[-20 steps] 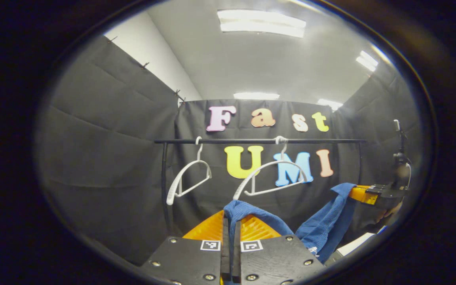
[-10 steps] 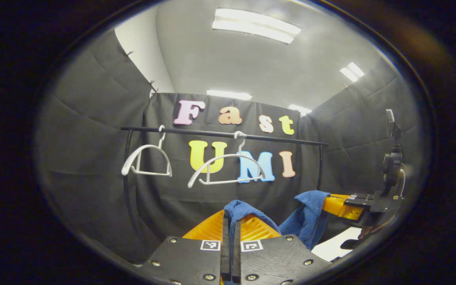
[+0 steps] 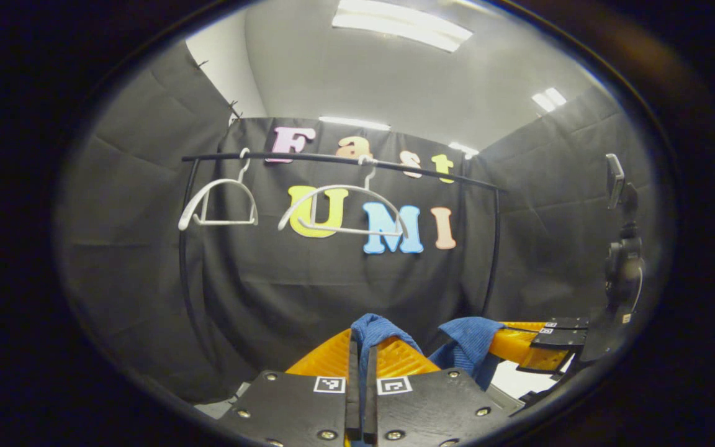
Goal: Grasp the clothes on the hanger with both hands and then place them into the laundry hamper below.
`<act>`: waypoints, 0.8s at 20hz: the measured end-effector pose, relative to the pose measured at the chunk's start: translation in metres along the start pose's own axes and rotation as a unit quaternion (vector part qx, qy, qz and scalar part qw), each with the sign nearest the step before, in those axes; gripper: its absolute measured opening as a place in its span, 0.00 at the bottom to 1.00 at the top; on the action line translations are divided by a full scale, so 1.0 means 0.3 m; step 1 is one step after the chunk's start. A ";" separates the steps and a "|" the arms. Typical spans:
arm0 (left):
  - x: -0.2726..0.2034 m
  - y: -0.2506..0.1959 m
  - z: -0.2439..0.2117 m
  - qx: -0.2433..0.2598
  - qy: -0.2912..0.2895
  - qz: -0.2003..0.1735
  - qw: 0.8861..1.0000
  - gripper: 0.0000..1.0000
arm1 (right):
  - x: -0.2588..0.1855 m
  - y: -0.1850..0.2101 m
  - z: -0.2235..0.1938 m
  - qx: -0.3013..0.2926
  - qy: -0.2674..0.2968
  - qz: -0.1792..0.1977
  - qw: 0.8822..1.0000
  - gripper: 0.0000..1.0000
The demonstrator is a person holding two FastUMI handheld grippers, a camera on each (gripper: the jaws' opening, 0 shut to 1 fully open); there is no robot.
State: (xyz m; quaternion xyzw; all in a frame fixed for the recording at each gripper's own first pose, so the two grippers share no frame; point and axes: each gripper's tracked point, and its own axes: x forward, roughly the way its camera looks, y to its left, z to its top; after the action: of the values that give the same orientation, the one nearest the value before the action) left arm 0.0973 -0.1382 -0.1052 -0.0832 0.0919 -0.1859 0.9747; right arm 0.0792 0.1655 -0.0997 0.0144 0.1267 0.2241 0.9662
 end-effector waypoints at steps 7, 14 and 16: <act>0.059 0.013 -0.309 0.019 0.088 0.003 0.996 0.03 | 0.041 -0.057 -0.299 0.001 0.093 -0.022 0.995 0.00; 0.040 0.042 -0.628 0.016 0.193 0.035 0.981 0.03 | 0.032 -0.118 -0.565 -0.024 0.195 -0.036 0.980 0.02; 0.011 0.043 -0.705 0.018 0.214 0.034 0.976 0.03 | -0.003 -0.116 -0.658 -0.029 0.225 -0.032 0.973 0.02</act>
State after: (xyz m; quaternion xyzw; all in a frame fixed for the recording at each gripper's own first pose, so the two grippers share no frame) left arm 0.0604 -0.1546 -0.3132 -0.0208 0.2980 -0.1677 0.9395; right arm 0.0439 0.1280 -0.2935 -0.0681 0.3348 0.1945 0.9195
